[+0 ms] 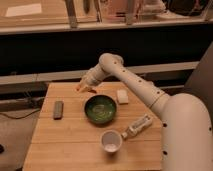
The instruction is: Place the pepper in the ceramic cup
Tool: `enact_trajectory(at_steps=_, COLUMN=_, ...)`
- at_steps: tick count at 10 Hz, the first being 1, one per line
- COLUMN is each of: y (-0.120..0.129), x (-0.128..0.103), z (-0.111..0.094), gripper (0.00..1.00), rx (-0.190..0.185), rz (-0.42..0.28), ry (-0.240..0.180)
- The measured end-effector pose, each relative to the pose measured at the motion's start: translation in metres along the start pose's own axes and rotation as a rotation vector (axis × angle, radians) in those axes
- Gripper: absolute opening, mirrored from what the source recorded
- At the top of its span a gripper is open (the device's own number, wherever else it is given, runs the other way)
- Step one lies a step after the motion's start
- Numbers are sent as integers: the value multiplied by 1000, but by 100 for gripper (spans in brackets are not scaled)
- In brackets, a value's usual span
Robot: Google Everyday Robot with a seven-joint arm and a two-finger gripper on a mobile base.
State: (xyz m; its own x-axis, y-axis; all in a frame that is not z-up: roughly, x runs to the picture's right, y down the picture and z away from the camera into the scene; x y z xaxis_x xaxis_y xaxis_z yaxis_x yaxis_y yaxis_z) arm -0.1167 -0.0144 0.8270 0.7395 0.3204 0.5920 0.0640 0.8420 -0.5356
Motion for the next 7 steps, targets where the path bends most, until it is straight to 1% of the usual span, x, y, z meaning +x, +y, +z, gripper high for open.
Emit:
enact_trajectory(at_steps=2, y=8, x=2, z=-7, gripper=0, rx=6, rz=22, ry=-31)
enact_trajectory(at_steps=3, y=17, x=2, z=-12, gripper=0, rx=23, rz=31, ry=-67)
enact_trajectory(at_steps=6, y=35, x=5, z=-24, gripper=0, rx=73, rz=29, ry=-137)
enact_trajectory(at_steps=7, y=42, x=3, z=-29, gripper=0, rx=92, rz=23, ry=-170)
